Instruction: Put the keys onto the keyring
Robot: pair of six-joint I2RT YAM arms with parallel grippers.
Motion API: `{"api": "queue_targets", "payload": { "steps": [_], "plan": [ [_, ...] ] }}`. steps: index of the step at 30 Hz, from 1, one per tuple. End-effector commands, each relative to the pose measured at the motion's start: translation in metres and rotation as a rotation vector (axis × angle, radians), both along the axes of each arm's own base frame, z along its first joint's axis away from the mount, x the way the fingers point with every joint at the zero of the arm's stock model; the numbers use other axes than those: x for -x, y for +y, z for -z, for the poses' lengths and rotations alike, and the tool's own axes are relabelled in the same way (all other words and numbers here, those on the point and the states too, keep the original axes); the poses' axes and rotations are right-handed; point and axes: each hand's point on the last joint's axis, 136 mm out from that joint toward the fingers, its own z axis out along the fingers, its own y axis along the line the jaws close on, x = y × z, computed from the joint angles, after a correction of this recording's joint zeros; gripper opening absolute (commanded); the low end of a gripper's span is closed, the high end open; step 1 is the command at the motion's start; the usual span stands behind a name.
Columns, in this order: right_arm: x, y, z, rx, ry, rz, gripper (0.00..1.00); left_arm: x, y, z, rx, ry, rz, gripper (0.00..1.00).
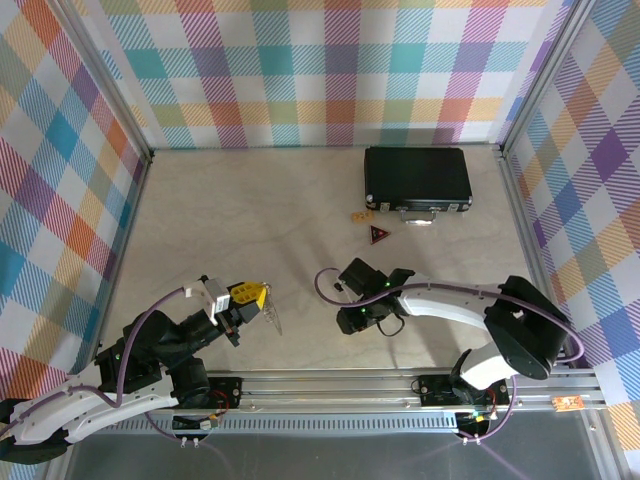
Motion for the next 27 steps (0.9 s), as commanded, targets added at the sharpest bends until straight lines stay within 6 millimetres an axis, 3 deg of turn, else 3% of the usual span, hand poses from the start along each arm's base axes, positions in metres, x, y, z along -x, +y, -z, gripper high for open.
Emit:
{"api": "queue_targets", "payload": {
  "steps": [1, 7, 14, 27],
  "plan": [
    [-0.004, -0.004, -0.01, 0.011, -0.039, -0.049, 0.47, 0.005, 0.001, -0.013, 0.046, -0.027, 0.025, 0.0],
    [-0.009, -0.004, -0.014, -0.032, -0.065, -0.114, 0.56, 0.006, 0.001, -0.014, 0.046, -0.023, 0.027, 0.0],
    [-0.014, 0.007, -0.011, -0.089, -0.065, -0.139, 0.56, 0.005, -0.001, -0.014, 0.037, -0.02, 0.028, 0.0],
    [-0.013, 0.01, 0.002, -0.08, -0.025, -0.11, 0.58, 0.005, -0.002, -0.013, 0.035, -0.019, 0.029, 0.0]
  ]
}}
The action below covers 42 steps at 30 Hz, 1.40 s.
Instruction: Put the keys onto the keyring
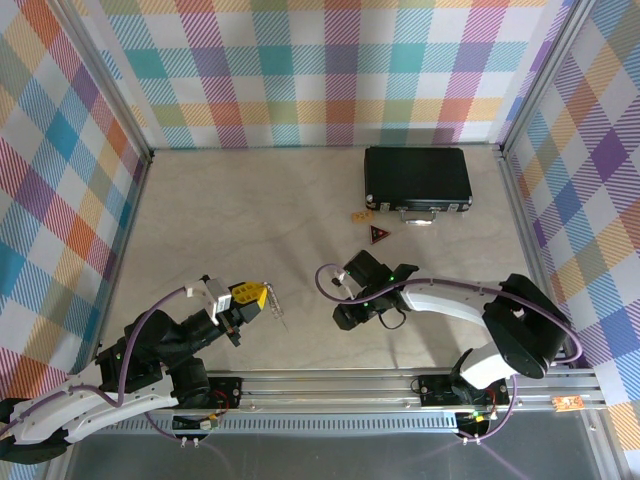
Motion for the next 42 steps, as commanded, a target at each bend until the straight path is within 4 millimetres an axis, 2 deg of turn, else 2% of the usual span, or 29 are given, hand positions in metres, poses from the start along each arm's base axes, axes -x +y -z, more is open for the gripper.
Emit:
{"api": "queue_targets", "payload": {
  "steps": [1, 15, 42],
  "plan": [
    [0.005, 0.001, 0.006, 0.0, 0.028, -0.002, 0.59, 0.006, -0.001, -0.015, 0.043, -0.023, 0.03, 0.0],
    [0.019, 0.003, 0.015, 0.023, 0.063, -0.018, 0.58, 0.006, 0.001, -0.016, 0.048, -0.025, 0.026, 0.0],
    [0.048, 0.005, 0.01, 0.081, 0.046, -0.01, 0.54, 0.005, 0.0, -0.013, 0.05, -0.029, 0.022, 0.0]
  ]
}}
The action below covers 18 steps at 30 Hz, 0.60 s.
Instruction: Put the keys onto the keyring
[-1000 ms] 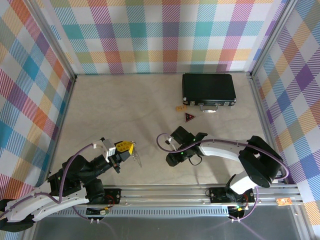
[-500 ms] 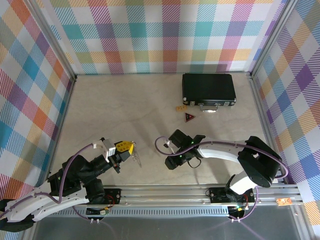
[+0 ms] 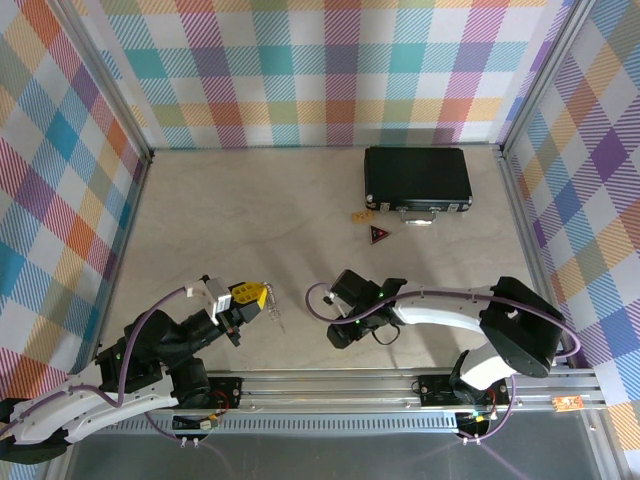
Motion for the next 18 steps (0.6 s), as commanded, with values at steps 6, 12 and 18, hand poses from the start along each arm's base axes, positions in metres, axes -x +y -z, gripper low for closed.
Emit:
{"api": "queue_targets", "payload": {
  "steps": [6, 12, 18],
  "plan": [
    [-0.003, -0.012, -0.007, 0.029, -0.043, 0.082, 0.49, 0.005, 0.0, -0.012, 0.049, -0.028, 0.024, 0.0],
    [-0.002, -0.01, -0.02, -0.017, -0.057, 0.077, 0.45, 0.006, 0.0, -0.012, 0.052, -0.029, 0.029, 0.0],
    [0.002, -0.02, -0.014, 0.026, -0.047, 0.04, 0.41, 0.006, 0.0, -0.011, 0.051, -0.026, 0.03, 0.0]
  ]
}}
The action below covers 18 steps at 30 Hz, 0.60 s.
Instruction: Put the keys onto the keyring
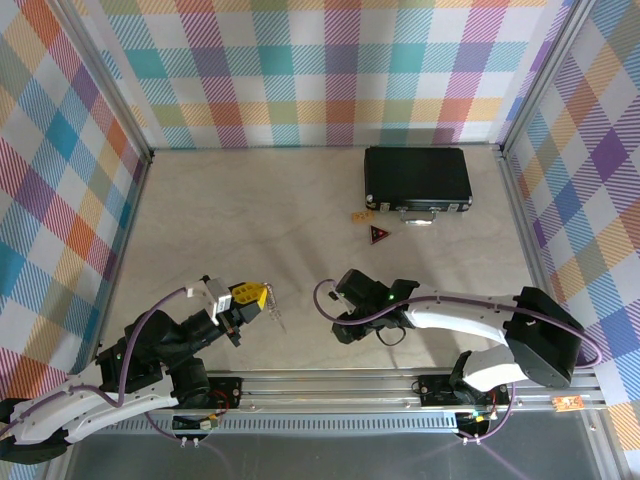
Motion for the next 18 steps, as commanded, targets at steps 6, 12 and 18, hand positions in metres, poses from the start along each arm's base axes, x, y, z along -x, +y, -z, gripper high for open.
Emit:
{"api": "queue_targets", "payload": {
  "steps": [6, 12, 18],
  "plan": [
    [0.003, -0.007, 0.017, 0.069, 0.046, 0.027, 0.39, 0.006, 0.001, -0.014, 0.058, -0.027, 0.028, 0.0],
    [0.002, -0.002, 0.028, 0.087, 0.082, 0.088, 0.37, 0.006, 0.0, -0.014, 0.052, -0.025, 0.03, 0.0],
    [-0.002, -0.002, 0.027, 0.098, 0.066, 0.107, 0.35, 0.006, 0.002, -0.013, 0.055, -0.026, 0.026, 0.0]
  ]
}}
